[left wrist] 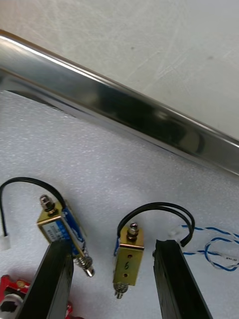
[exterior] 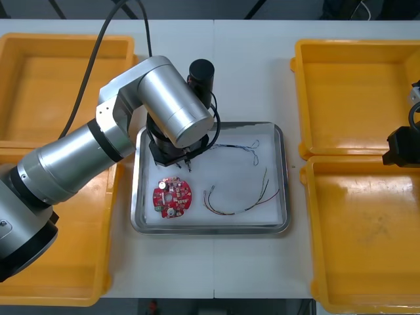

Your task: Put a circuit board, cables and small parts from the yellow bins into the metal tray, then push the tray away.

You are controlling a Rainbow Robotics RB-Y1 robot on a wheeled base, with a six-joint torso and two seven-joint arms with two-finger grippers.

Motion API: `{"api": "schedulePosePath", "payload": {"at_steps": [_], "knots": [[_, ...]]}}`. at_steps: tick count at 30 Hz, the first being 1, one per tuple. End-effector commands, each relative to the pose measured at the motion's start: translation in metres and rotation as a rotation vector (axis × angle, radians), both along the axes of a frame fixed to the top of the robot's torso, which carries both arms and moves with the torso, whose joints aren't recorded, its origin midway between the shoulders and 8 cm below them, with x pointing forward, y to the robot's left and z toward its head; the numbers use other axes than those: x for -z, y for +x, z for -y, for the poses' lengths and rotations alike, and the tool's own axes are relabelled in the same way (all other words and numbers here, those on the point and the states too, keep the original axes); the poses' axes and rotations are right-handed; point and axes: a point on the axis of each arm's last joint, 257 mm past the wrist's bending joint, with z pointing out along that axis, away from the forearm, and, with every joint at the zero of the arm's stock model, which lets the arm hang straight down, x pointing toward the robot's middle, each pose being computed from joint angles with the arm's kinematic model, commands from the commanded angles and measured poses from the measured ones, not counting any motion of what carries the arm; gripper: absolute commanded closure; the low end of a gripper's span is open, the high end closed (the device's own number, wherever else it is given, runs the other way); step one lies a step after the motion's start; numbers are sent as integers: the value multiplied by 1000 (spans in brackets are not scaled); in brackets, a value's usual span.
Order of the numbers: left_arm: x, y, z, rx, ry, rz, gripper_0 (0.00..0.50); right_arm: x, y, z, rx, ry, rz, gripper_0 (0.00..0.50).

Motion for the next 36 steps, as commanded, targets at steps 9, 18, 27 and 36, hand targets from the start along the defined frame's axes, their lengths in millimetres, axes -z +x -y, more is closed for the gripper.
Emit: {"api": "schedulePosePath", "payload": {"at_steps": [9, 18, 27, 36], "knots": [[-98, -37, 8, 51, -40, -7, 0, -10, 2, 0, -22, 0, 36, 0], [-171, -40, -40, 168, -66, 72, 0, -10, 2, 0, -22, 0, 36, 0], [-194, -54, -125, 226, 50, 29, 0, -8, 0, -8, -66, -10, 16, 0], [-176, -80, -209, 275, 106, -37, 0, -37, 3, -52, -241, -5, 10, 0]]}}
